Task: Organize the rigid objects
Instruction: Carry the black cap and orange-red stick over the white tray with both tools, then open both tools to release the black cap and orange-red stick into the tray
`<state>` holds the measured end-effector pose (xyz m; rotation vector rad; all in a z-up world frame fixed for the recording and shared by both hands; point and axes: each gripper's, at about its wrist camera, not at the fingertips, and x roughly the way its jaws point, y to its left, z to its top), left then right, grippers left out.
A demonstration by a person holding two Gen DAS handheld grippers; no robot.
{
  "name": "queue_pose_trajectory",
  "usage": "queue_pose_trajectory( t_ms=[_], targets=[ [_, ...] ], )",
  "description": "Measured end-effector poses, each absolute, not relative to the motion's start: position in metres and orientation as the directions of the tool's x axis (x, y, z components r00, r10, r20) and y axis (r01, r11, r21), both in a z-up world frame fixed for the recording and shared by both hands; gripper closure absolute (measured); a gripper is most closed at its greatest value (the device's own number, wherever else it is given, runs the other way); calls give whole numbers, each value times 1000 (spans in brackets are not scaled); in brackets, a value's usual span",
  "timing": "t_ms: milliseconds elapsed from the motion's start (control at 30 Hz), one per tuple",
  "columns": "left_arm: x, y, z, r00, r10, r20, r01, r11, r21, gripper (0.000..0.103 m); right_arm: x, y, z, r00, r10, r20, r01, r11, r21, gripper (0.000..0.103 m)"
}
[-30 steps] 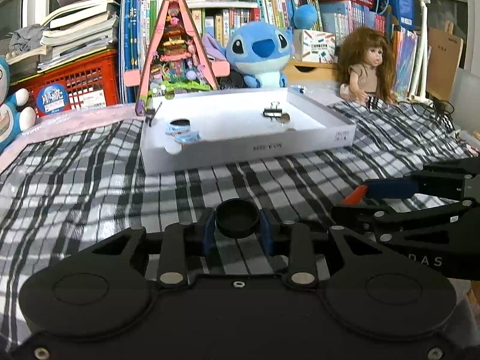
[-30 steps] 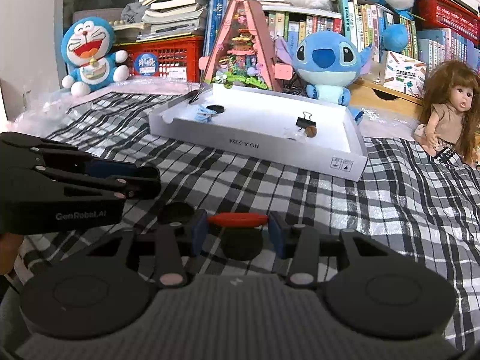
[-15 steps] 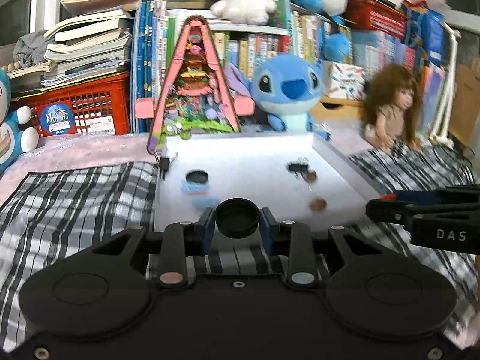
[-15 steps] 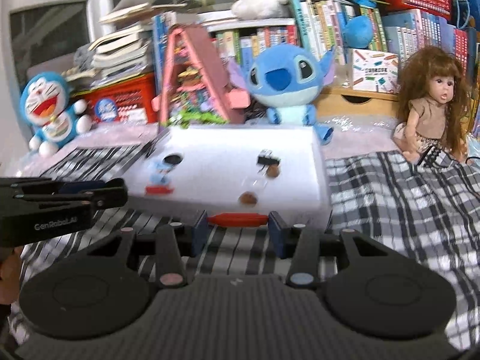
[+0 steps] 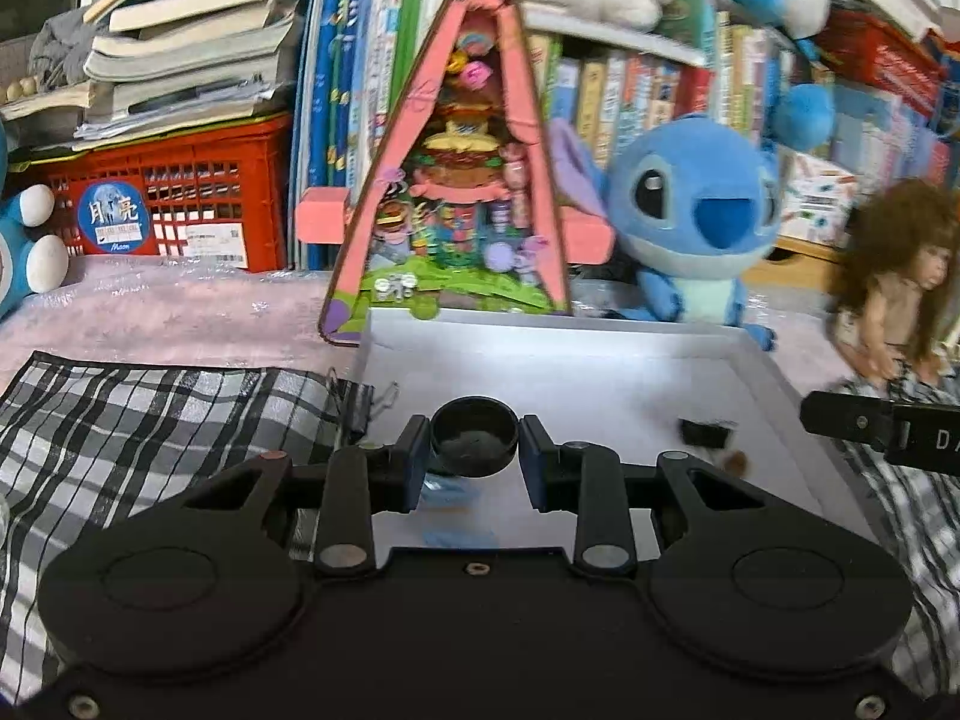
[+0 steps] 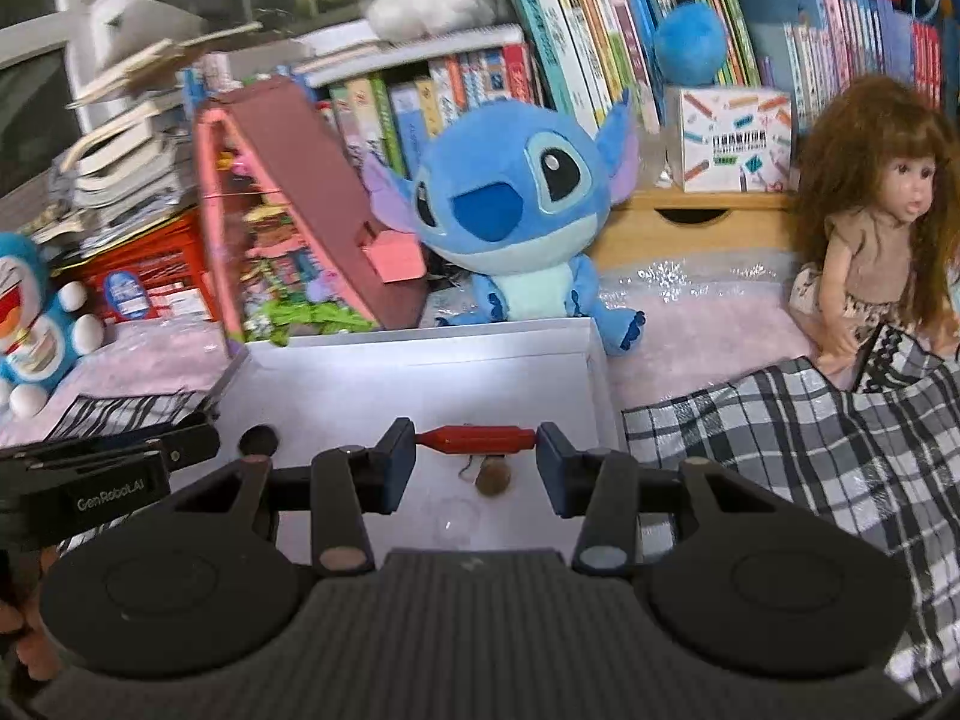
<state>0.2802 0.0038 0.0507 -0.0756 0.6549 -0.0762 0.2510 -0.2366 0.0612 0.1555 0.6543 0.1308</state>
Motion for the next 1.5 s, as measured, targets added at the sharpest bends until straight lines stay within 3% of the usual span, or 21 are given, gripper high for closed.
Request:
queue_pose_trajectory(
  t_ms=[333, 567, 867, 1167, 1500],
  targets=[
    [317, 2, 29, 814, -12, -580, -10, 999, -34, 72, 306, -231, 34, 758, 164, -631, -17, 972, 233, 52],
    [310, 0, 26, 833, -23, -553, 24, 1000, -5, 73, 323, -224, 16, 749, 150, -645, 2, 973, 229, 52],
    [300, 4, 43, 854, -115, -507, 90, 993, -74, 73, 329, -216, 3, 736, 145, -661, 3, 976, 217, 52],
    [325, -18, 27, 788, -21, -616, 39, 999, 16, 73, 331, -211, 3, 730, 136, -670, -1, 980, 198, 52],
    [342, -21, 13, 771, 28, -636, 1, 999, 46, 72, 337, -209, -1, 719, 132, -682, -6, 983, 184, 52]
  ],
)
